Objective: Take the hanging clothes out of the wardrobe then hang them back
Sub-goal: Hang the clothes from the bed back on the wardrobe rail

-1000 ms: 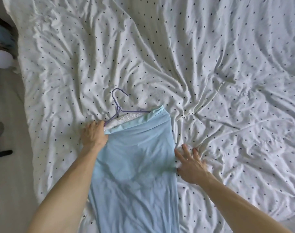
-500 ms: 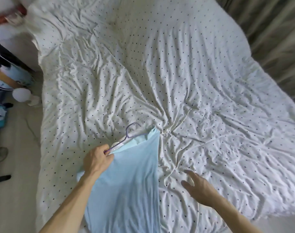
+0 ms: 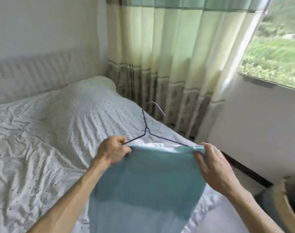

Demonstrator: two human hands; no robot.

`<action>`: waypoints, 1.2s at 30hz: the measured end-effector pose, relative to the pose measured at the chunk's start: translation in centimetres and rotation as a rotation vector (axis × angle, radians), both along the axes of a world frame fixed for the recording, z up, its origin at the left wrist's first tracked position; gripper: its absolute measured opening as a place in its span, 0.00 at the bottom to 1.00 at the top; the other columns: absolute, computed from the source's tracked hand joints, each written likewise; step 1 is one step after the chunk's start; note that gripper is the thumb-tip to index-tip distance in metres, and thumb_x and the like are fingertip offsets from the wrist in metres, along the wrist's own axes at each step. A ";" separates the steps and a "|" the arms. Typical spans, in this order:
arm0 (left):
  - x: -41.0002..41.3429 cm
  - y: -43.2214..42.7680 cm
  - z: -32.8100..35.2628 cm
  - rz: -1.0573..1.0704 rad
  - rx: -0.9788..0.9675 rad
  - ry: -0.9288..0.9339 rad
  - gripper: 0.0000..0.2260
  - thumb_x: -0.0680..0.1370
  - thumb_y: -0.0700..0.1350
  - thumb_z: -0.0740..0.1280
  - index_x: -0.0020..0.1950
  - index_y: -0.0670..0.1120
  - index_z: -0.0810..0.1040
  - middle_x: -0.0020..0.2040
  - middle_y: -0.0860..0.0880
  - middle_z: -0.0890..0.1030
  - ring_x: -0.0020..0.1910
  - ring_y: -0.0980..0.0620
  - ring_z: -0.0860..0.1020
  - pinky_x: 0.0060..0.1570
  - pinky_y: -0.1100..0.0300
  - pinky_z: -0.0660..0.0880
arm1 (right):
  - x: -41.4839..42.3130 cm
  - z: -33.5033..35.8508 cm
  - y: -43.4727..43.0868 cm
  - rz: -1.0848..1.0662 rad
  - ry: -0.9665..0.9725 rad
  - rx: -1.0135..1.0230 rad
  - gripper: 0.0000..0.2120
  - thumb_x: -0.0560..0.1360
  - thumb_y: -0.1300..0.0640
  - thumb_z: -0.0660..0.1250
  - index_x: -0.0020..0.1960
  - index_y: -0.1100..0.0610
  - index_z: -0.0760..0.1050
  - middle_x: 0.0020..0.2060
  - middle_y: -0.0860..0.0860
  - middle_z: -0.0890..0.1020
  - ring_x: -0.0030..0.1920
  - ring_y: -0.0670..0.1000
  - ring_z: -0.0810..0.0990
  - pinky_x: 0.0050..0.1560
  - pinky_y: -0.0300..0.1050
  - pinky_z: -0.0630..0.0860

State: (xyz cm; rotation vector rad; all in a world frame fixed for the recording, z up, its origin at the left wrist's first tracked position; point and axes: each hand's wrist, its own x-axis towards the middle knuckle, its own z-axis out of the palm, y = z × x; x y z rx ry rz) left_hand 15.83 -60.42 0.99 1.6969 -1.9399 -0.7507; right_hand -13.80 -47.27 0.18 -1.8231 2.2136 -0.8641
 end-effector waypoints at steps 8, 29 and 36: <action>-26.5 4.9 8.7 -0.486 -0.080 -0.012 0.07 0.61 0.49 0.65 0.37 0.52 0.73 0.35 0.57 0.78 0.41 0.49 0.76 0.36 0.60 0.68 | -19.2 6.6 12.6 -0.459 0.170 0.179 0.23 0.82 0.40 0.41 0.50 0.53 0.68 0.51 0.57 0.82 0.56 0.62 0.78 0.47 0.51 0.65; -51.2 15.6 16.3 -1.298 0.532 0.198 0.15 0.80 0.55 0.65 0.58 0.46 0.81 0.31 0.52 0.73 0.24 0.57 0.59 0.24 0.65 0.54 | -31.4 9.5 25.8 -0.846 0.074 -0.373 0.11 0.80 0.48 0.51 0.47 0.49 0.70 0.45 0.45 0.76 0.49 0.48 0.68 0.54 0.46 0.63; -55.3 19.3 14.7 -1.311 0.565 0.244 0.11 0.81 0.49 0.66 0.56 0.45 0.84 0.31 0.52 0.79 0.23 0.57 0.60 0.22 0.66 0.56 | -32.5 7.9 27.7 -0.958 0.181 -0.355 0.14 0.82 0.50 0.53 0.48 0.54 0.74 0.45 0.46 0.77 0.48 0.51 0.71 0.52 0.47 0.62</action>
